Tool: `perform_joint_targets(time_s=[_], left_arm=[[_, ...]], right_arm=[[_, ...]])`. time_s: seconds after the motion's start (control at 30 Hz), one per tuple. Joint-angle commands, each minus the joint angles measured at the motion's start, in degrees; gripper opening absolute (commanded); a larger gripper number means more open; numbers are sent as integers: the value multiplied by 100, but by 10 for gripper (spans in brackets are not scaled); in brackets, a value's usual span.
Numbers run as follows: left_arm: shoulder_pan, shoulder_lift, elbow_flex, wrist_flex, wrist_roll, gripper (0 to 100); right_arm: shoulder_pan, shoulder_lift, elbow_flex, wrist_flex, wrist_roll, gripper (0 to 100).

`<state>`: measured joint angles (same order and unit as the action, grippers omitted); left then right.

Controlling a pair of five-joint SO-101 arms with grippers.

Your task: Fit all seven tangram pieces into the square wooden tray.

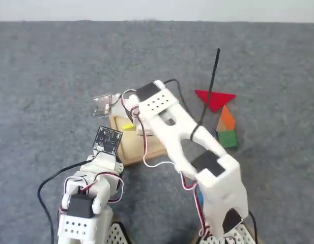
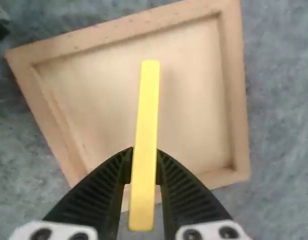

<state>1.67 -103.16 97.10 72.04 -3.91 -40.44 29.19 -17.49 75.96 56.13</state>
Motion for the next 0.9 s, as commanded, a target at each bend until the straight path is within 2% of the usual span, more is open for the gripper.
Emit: perform_joint_targets(time_s=[0.0, 0.23, 0.5, 0.73, 0.87], left_arm=[[-35, -105, -57, 26, -9, 19], [-35, -105, -57, 26, -9, 19], [-35, -105, -57, 26, -9, 19], [-35, -105, -57, 26, -9, 19], [-35, -105, -57, 26, -9, 19]], right_arm=[[-4, 171, -782, 84, 413, 6], [-4, 1138, -1793, 145, 993, 6], [22, 1982, -3033, 699, 1574, 11], [145, 2501, -3938, 1051, 1609, 174], [233, 2527, -4624, 1429, 1442, 173]])
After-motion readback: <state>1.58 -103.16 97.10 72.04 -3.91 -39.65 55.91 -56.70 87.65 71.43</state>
